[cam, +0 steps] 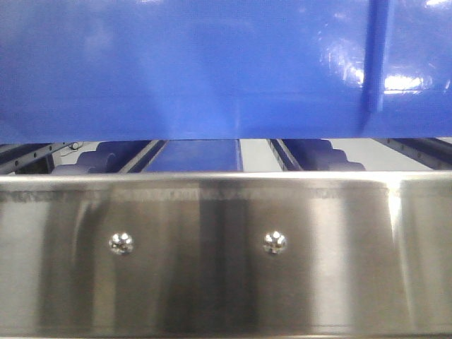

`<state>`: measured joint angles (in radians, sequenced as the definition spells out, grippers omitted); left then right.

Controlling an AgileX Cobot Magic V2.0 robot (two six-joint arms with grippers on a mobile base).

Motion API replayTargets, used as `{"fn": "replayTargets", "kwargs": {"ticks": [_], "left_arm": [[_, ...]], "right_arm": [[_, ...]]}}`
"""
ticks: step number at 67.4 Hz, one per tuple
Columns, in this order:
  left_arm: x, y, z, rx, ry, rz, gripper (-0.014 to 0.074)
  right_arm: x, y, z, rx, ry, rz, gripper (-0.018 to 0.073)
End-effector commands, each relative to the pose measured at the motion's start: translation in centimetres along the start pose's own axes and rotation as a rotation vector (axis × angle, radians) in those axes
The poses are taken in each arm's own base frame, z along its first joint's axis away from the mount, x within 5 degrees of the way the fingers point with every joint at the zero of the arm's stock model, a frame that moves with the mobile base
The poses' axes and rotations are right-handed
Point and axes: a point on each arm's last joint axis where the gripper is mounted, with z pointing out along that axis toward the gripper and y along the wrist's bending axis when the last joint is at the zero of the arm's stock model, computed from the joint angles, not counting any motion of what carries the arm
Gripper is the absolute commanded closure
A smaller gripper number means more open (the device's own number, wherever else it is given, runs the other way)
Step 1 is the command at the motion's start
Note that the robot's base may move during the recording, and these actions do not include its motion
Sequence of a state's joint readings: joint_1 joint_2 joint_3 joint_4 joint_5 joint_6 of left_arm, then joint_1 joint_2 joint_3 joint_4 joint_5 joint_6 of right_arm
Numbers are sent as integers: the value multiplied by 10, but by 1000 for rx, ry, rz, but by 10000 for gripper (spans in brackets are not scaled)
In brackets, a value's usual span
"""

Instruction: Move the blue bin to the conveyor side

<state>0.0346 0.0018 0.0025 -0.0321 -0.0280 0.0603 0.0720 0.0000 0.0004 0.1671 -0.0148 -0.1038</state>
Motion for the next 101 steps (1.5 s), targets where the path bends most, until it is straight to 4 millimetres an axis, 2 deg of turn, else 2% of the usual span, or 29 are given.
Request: {"fn": "replayTargets", "kwargs": {"ticks": [1, 52, 63, 65, 69, 73, 78, 84, 91, 98, 101], "left_arm": [[-2, 0, 0, -3, -19, -3, 613], [-3, 0, 0, -4, -27, -3, 613], [-9, 1, -1, -8, -98, -7, 613], [-9, 1, -1, -8, -96, -7, 613], [-25, 1, -2, -6, -103, -7, 611], [-44, 1, -5, -2, -89, -3, 591], [-66, 1, -11, 3, -72, -2, 521], [-93, 1, -15, 16, -40, -2, 406], [-126, 1, -17, 47, -21, -4, 272], [-154, 1, -13, 86, 20, -6, 176], [-164, 1, -9, 96, 37, -6, 145]], "right_arm": [[-2, -1, 0, 8, -17, 1, 636], [-3, -1, 0, 10, -36, 1, 636], [-5, -1, 0, 12, -54, 1, 636], [-10, 0, -1, 11, -67, 1, 636], [-25, 1, -2, 3, -83, 1, 628], [-40, 3, -5, -8, -77, 0, 580], [-61, 6, -10, -21, -87, -1, 464], [-84, 8, -17, -31, -125, -3, 265], [-110, 10, -25, -37, -186, -5, 93], [-129, 11, -21, -38, -191, -5, -9], [-136, 12, -18, -46, -185, -3, -3]]}}
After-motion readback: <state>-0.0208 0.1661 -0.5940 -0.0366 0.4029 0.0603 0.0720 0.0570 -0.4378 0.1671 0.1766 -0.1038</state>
